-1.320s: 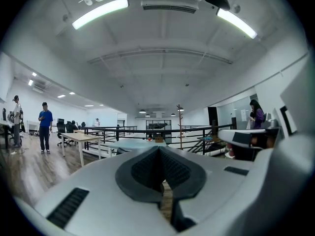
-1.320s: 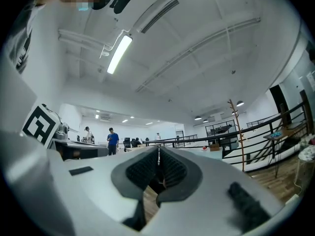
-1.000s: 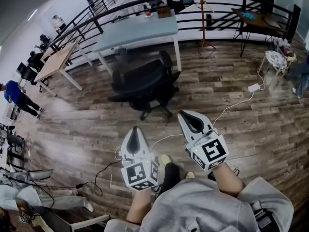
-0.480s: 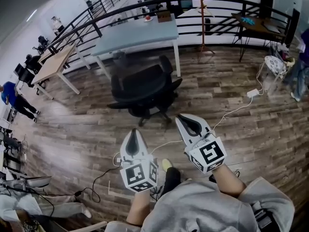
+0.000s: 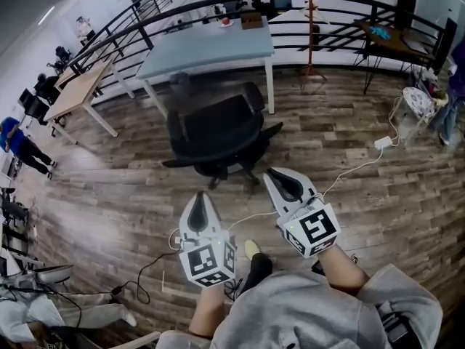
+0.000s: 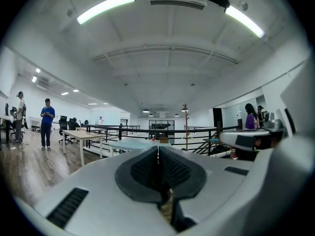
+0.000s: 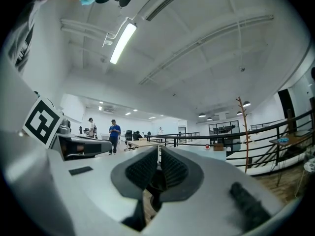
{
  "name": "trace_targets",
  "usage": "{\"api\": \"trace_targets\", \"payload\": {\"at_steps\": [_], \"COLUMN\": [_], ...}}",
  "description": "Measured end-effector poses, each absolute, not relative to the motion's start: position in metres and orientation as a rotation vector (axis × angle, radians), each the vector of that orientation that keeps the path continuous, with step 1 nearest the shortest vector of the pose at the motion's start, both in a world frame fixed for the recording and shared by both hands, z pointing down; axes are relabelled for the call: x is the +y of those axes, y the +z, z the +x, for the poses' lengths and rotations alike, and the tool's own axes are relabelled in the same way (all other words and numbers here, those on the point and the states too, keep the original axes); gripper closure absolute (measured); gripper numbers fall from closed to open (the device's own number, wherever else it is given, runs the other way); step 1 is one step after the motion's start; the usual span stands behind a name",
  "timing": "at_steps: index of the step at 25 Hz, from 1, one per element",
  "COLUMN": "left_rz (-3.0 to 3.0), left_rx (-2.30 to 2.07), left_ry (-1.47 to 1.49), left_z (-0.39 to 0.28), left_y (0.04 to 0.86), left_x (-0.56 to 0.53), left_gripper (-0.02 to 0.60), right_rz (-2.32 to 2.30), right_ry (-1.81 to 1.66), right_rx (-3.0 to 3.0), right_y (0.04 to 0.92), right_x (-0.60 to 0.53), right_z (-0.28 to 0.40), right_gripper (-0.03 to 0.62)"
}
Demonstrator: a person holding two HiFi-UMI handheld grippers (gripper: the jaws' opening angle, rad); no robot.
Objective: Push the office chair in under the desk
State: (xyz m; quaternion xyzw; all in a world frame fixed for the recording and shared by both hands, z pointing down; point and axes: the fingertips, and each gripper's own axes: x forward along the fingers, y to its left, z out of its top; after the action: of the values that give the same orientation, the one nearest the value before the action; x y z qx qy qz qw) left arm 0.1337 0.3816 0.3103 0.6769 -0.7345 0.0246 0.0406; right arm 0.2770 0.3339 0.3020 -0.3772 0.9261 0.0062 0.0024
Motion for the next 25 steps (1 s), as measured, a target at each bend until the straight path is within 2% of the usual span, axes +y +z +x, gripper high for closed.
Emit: {"api": "trace_targets", "payload": {"at_steps": [16,25], "left_rz": [2.032,2.026], "left_rx": [-2.216,-2.205], "left_ry": [0.112,0.134], "left_z": [0.088,0.068], "left_y": [0.330,0.335], "left_x": [0.315,0.285], "left_gripper": [0.565,0.565], "right_rz": [-1.167,-1.166], "right_ry": [-0.040,-0.067], "right_rx": [2.968,2.996], "right_y": [0.320,0.326], "right_x": [0.262,0.233], "right_z": [0.236,0.220], "right_gripper": [0.563,0.476]}}
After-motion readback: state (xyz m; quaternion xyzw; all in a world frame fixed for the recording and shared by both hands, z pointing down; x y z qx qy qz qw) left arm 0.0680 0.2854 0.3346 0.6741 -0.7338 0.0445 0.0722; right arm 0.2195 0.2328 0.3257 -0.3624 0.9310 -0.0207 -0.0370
